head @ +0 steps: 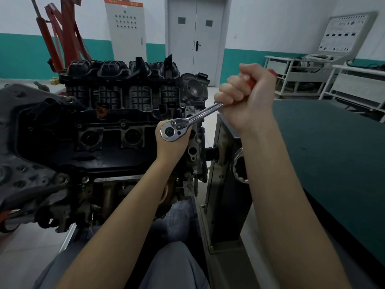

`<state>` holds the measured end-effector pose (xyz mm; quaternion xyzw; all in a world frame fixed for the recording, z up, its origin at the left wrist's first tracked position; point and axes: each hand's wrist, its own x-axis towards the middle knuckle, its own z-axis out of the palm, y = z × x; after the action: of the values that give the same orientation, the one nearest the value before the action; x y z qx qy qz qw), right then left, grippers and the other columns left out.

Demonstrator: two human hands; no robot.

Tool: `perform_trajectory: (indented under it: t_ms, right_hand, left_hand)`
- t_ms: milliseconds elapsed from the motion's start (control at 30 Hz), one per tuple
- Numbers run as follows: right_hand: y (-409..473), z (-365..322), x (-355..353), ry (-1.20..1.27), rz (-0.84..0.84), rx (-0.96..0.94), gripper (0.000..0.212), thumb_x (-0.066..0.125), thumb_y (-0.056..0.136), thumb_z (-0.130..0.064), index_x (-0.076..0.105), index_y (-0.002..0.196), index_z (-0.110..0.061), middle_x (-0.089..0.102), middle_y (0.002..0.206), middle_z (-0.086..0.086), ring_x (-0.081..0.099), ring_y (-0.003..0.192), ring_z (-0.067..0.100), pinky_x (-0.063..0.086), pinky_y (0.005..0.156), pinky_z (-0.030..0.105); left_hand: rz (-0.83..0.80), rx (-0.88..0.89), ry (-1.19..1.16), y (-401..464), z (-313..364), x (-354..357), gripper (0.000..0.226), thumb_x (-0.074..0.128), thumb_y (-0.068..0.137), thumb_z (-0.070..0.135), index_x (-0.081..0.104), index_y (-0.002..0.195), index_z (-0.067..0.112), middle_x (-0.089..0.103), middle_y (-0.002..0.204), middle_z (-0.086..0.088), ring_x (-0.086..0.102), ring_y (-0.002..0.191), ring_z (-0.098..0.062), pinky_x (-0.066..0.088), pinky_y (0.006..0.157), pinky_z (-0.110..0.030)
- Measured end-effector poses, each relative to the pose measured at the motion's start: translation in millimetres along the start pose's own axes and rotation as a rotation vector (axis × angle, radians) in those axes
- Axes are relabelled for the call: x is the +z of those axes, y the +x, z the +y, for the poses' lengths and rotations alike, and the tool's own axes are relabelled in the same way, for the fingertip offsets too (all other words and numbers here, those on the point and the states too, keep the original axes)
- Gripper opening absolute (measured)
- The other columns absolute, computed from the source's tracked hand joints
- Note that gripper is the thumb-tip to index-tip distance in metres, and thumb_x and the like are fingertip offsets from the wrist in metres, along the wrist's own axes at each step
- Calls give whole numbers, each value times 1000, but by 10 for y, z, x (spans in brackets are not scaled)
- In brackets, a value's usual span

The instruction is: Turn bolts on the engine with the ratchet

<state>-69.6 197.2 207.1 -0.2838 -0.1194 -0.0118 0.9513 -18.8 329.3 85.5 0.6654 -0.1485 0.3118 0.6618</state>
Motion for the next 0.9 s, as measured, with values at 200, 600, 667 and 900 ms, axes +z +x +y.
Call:
perform_trajectory:
  t_ms: [200,600,667,900]
  right_hand:
    - [-529,408,-362,260,116,-254,41,42,88,-10,33,49,-20,25,41,-6,23,39,11,29,43,20]
    - [-118,62,-88,52,18,-63,35,44,78,-6,31,48,-19,22,37,-7,18,33,9,21,39,16]
    - [4,2,-7,-3,-5,3,39,41,85,-6,31,49,-18,22,38,-7,19,33,9,21,37,16]
    - [-375,273,-282,187,64,-195,36,45,81,-9,32,50,-20,24,40,-7,21,37,10,26,41,19]
  left_hand:
    - [56,-21,-18,-2,-2,-16,50,62,83,-4,29,53,19,34,40,17,33,40,0,29,46,-9]
    - [24,-3,-22,0,-27,9,49,63,81,8,38,46,31,40,44,18,35,43,0,30,46,-11]
    - [7,-44,-29,-25,22,12,35,61,72,32,41,43,32,41,47,16,37,45,-3,32,45,-14]
    - [30,-36,-49,3,-21,-16,52,62,82,-3,35,48,26,38,42,18,34,42,1,30,48,-10]
